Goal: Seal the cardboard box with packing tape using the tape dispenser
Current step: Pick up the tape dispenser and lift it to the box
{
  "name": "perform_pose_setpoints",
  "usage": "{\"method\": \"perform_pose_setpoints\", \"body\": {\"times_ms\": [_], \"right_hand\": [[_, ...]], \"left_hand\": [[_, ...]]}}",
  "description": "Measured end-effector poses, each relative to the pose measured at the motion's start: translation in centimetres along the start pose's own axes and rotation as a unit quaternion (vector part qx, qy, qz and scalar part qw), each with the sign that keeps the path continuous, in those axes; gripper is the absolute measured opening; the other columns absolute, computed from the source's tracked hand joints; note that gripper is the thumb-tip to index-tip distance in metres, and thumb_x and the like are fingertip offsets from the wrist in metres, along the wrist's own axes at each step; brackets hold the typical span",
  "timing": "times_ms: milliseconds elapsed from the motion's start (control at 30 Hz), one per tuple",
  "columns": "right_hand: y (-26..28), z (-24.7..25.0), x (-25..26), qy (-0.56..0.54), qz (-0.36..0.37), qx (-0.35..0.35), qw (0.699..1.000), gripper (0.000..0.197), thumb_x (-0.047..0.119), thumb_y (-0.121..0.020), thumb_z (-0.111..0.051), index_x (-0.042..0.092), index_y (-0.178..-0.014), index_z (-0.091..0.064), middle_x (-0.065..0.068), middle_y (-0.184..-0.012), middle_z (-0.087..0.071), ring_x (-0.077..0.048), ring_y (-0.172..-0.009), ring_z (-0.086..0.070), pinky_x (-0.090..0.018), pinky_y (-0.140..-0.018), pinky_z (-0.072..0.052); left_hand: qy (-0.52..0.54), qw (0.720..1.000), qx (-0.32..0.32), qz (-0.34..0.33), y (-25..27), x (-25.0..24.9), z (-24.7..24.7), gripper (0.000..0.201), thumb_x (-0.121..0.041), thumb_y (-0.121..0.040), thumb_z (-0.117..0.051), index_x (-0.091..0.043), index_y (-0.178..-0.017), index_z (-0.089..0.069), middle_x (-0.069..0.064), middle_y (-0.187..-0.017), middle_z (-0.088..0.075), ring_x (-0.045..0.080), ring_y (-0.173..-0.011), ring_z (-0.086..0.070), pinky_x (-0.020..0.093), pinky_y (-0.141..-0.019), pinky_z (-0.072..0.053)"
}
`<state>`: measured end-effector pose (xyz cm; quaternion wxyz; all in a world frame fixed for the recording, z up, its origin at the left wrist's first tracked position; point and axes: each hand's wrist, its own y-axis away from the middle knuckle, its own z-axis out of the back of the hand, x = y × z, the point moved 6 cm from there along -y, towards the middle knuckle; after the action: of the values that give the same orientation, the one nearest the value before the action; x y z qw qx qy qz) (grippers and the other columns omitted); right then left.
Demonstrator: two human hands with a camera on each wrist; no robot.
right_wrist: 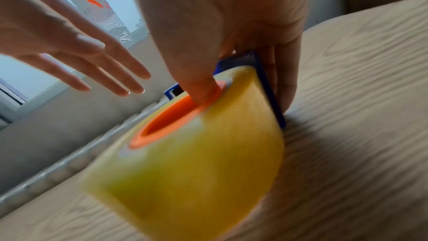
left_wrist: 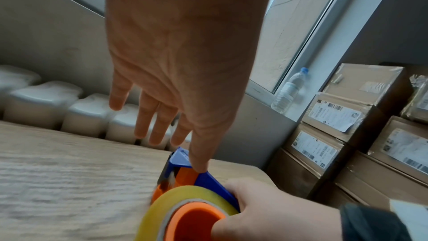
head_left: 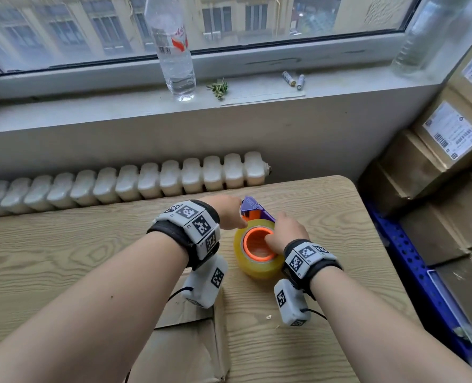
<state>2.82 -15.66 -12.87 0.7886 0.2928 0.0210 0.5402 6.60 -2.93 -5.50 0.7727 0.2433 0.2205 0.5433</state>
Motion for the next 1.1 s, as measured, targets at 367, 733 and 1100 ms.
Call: {"method": "perform_pose_setpoints", "body": {"times_ms": [367,733,1100], "right_hand": [[4.6,7.4,3.0,-0.049,0.062,-0.083,0.993,0.04,0.017,-0.075,-0.063,0.015,-0.114,-0.054,-0.009,-0.112,-0.059,-0.029,-0.107,-0.056,-0.03,-0.084,-0.044],[16.2,11.4,10.6,-0.027,0.186,-0.152,0.97,0.045,0.006,-0.074,-0.058,0.017,-0.115,-0.044,0.0,-0.093,-0.051,-0.028,-0.093,-0.056,-0.028,-0.075,-0.039],[22.6,8.6,16.5,-0.072,0.244,-0.14,0.957,0.046,0.001,-0.072,-0.059,0.016,-0.114,-0.045,-0.001,-0.097,-0.055,-0.023,-0.087,-0.052,-0.028,-0.071,-0.04]], "left_hand": [[0.102,0.981,-0.155,0.049,5.0,4.1,3.7,0.036,-0.029,-0.096,-0.041,-0.01,-0.124,-0.055,0.011,-0.127,-0.06,0.03,-0.118,-0.055,0.035,-0.093,-0.045],[0.276,0.917,-0.279,0.065,15.6,11.1,3.9,0.038,-0.02,-0.099,-0.035,0.006,-0.095,-0.063,0.023,-0.109,-0.065,0.038,-0.105,-0.059,0.037,-0.087,-0.045],[0.57,0.787,-0.223,0.079,22.2,16.8,0.0,0.027,-0.023,-0.095,-0.046,-0.008,-0.076,-0.056,0.003,-0.063,-0.065,0.013,-0.057,-0.059,0.023,-0.06,-0.045]]}}
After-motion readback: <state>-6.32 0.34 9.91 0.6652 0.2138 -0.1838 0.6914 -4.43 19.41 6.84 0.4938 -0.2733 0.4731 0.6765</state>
